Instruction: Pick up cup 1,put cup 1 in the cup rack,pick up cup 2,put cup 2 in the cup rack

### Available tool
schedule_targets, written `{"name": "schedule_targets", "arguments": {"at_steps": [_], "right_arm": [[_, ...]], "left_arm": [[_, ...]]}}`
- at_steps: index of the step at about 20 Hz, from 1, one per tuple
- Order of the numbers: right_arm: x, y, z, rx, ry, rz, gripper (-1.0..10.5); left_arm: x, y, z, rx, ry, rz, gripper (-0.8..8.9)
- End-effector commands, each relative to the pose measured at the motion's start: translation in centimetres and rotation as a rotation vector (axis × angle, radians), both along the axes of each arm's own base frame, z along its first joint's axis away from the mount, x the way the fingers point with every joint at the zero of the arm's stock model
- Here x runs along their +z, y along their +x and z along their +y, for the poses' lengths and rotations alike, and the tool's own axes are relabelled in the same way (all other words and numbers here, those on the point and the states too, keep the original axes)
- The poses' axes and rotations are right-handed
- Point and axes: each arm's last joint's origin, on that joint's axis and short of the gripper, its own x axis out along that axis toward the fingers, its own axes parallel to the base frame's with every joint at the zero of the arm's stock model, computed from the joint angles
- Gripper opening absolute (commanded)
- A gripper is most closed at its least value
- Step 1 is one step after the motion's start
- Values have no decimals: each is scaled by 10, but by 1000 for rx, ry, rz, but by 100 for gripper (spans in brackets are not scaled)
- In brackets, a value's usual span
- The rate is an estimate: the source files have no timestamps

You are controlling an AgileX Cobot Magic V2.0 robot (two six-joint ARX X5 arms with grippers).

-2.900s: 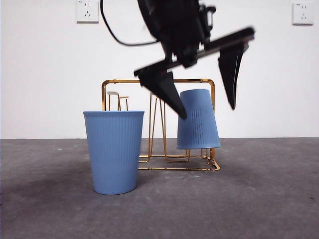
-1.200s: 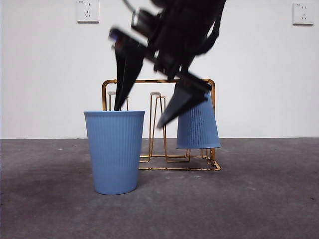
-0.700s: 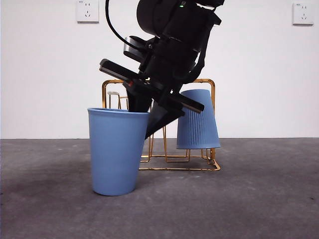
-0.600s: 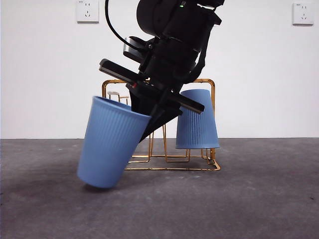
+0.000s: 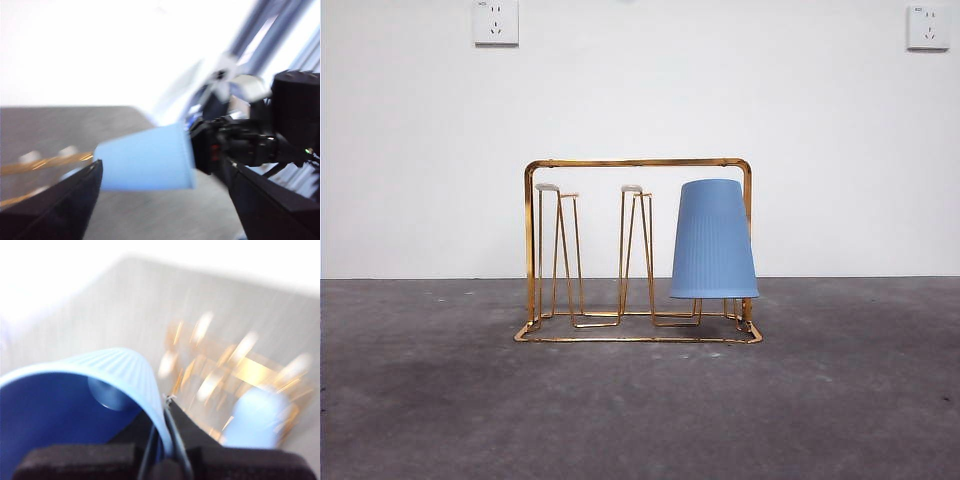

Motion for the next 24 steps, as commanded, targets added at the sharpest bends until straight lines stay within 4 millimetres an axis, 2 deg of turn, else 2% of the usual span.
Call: {"name": "schedule_targets", "arguments": {"at_steps": [1, 4, 7, 10, 15, 18, 24], "right_arm": [[31, -39, -38, -20, 95, -183, -16], [56, -80, -78, -22, 218, -384, -16], [67, -99, -96, -23, 283, -490, -16], [73, -113, -109, -15, 329, -571, -16], [79, -123, -115, 75, 391, -641, -16], [81, -123, -115, 84, 398, -655, -16], [87, -121, -110, 160, 431, -703, -16]], "left_arm": [[7, 4, -15, -105, -61, -62, 409], [16, 11, -41, -306, -181, -137, 410], [23, 16, -59, -453, -286, -191, 425], [28, 23, -74, -586, -392, -234, 498], [26, 36, -96, -673, -493, -267, 505], [24, 42, -107, -721, -548, -272, 505], [15, 51, -123, -710, -573, -253, 505]]}}
